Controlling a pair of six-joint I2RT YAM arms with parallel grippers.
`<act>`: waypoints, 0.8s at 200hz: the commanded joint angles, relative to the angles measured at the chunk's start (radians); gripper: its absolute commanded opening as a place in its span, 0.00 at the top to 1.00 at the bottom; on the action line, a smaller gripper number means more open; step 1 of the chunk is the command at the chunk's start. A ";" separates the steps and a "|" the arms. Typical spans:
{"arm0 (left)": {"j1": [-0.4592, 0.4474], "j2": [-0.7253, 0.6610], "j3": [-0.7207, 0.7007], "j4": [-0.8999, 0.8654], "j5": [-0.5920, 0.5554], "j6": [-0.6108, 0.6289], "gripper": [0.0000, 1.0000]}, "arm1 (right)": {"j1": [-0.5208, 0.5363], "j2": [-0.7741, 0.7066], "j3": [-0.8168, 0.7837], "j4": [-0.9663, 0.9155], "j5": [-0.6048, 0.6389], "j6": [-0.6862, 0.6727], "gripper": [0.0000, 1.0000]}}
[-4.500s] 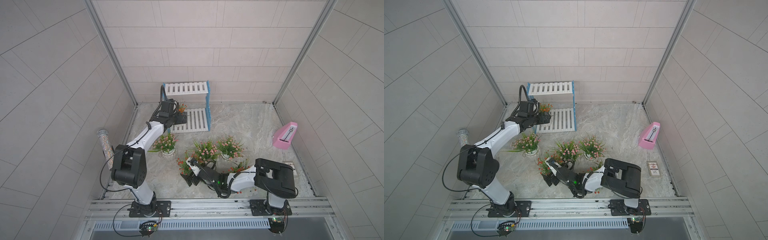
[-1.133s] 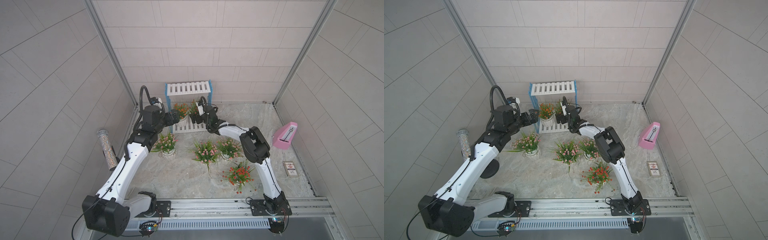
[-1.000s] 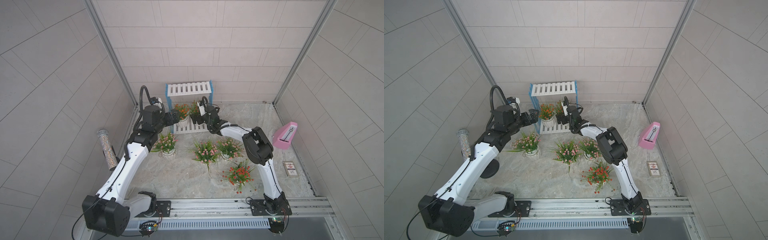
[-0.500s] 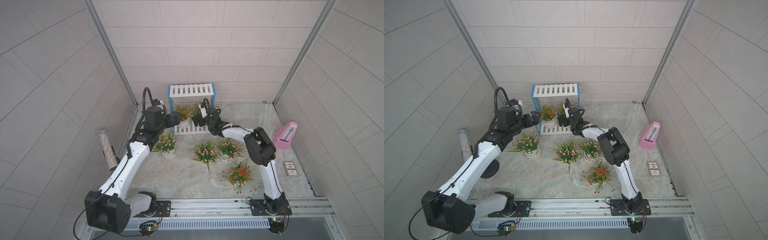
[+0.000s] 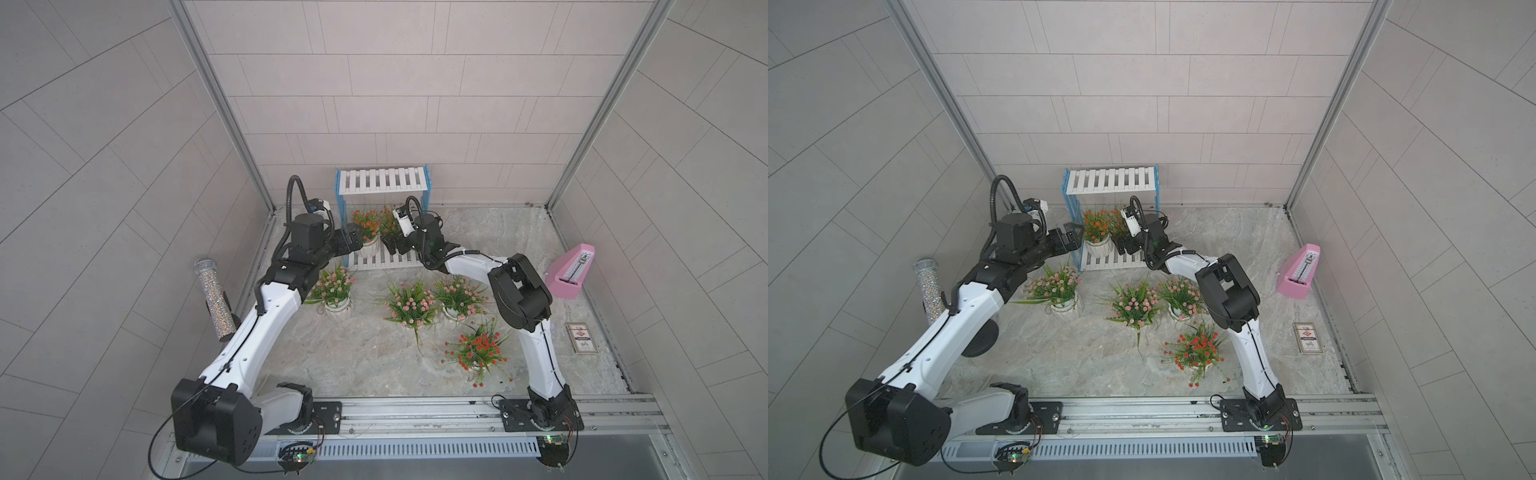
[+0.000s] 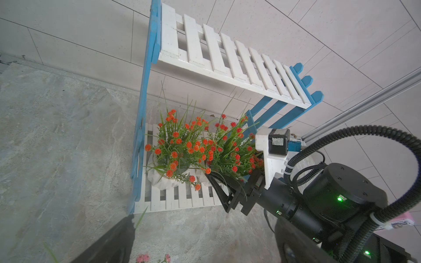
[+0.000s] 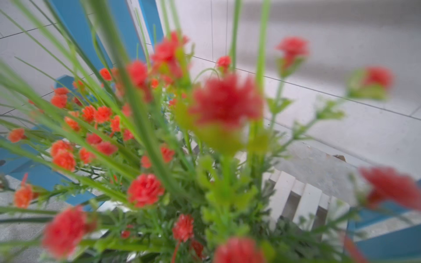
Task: Place the baby's breath potted plants on the rack by color
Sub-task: Place the baby's breath potted plant on the rack.
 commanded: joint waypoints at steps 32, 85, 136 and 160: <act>0.004 0.010 -0.006 0.037 0.014 -0.026 0.00 | 0.068 0.040 0.043 -0.085 0.236 -0.055 0.01; 0.003 0.006 -0.003 0.036 0.012 -0.028 0.00 | 0.080 0.024 -0.002 0.004 0.379 -0.039 0.01; 0.004 0.015 0.006 0.052 0.006 -0.040 0.00 | 0.081 0.003 -0.042 0.139 0.395 -0.081 0.01; 0.005 0.019 0.007 0.060 -0.008 -0.046 0.00 | 0.084 -0.006 -0.062 0.209 0.392 -0.085 0.01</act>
